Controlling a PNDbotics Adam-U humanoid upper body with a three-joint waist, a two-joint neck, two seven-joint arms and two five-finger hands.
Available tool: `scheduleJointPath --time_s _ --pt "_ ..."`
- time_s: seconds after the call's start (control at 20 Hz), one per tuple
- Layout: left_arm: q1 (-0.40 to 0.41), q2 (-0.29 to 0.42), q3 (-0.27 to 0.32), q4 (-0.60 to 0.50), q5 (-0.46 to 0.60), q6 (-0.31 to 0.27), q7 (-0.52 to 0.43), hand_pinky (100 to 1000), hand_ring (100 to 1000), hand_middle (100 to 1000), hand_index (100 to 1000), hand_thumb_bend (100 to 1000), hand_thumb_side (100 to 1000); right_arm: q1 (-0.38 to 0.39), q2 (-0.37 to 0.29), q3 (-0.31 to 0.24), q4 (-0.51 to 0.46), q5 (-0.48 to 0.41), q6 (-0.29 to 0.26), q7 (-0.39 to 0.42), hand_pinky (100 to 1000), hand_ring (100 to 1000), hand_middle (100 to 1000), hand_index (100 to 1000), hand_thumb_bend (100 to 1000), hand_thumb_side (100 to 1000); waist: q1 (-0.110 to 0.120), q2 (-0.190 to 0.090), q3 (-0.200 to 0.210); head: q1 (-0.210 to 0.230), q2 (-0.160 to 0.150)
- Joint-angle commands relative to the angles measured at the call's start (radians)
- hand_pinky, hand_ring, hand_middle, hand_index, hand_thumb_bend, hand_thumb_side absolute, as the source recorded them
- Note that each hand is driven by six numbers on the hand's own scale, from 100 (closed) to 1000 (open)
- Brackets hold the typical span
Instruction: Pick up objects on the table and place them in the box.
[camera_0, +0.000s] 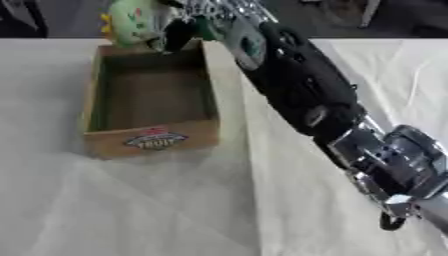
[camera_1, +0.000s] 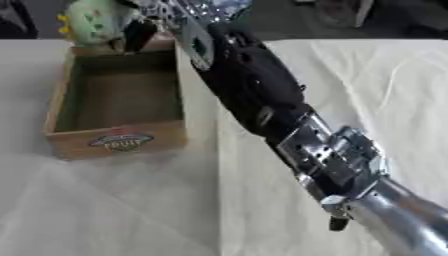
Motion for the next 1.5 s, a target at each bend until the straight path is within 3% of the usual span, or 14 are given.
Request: scheduleJointPath --time_s 0.05,0.3,0.4,0.6,0.75,0.8,0.85,0.95,1.15,1.5 --pt "-0.013 0.028 0.001 -0.017 0.001 -0.002 -0.006 746 545 520 684 100 559 -0.017 -0.005 -0.004 0.034 0.069 -0.056 -0.009 786 693 488 628 100 211 0.002 -0.011 0.002 -0.005 -0.019" --pt "-0.018 0.031 0.004 -0.017 0.0 -0.002 -0.007 747 545 520 684 100 558 -0.009 -0.002 -0.008 0.088 0.154 -0.121 0.007 783 717 506 646 100 231 -0.009 -0.003 0.004 -0.005 -0.025" --pt "-0.018 0.03 0.004 -0.017 0.0 -0.001 -0.007 747 545 520 684 100 558 -0.009 0.0 -0.012 0.105 0.184 -0.148 0.037 787 744 542 700 100 268 -0.01 -0.002 0.006 -0.005 -0.025" --pt "-0.018 0.03 0.004 -0.017 0.0 -0.001 -0.008 747 545 520 684 100 558 -0.006 0.007 -0.027 0.138 0.223 -0.202 0.142 804 784 651 827 100 308 -0.011 -0.003 0.009 -0.006 -0.022" --pt "-0.018 0.03 0.004 -0.017 0.0 -0.001 -0.008 748 546 520 684 100 557 -0.005 0.008 -0.039 0.145 0.235 -0.23 0.189 824 836 758 898 100 409 -0.012 -0.003 0.01 -0.006 -0.02" --pt "-0.018 0.029 0.004 -0.017 0.0 0.0 -0.008 748 546 520 684 100 557 -0.005 0.008 -0.042 0.146 0.239 -0.237 0.198 830 852 775 914 217 455 -0.012 -0.003 0.01 -0.005 -0.02" --pt "-0.018 0.029 0.004 -0.017 0.0 0.0 -0.009 748 545 520 684 100 557 -0.005 0.008 -0.045 0.146 0.243 -0.242 0.205 833 867 789 927 409 505 -0.012 -0.003 0.01 -0.004 -0.019" --pt "-0.018 0.029 0.004 -0.017 0.0 0.0 -0.009 747 545 520 684 100 557 -0.006 0.005 -0.047 0.137 0.26 -0.238 0.199 833 874 802 963 599 564 -0.013 -0.003 0.01 -0.003 -0.019" --pt "-0.018 0.028 0.005 -0.017 0.001 0.0 -0.008 746 545 520 684 100 556 -0.005 0.009 -0.04 0.112 0.287 -0.203 0.165 843 894 830 1000 717 599 -0.012 -0.002 0.009 0.002 -0.017" --pt "-0.016 0.028 0.007 -0.017 0.0 -0.001 -0.006 746 546 520 684 100 557 -0.015 -0.002 -0.035 0.073 0.245 -0.189 0.165 848 891 827 1000 757 639 -0.007 -0.003 0.005 0.002 -0.005"
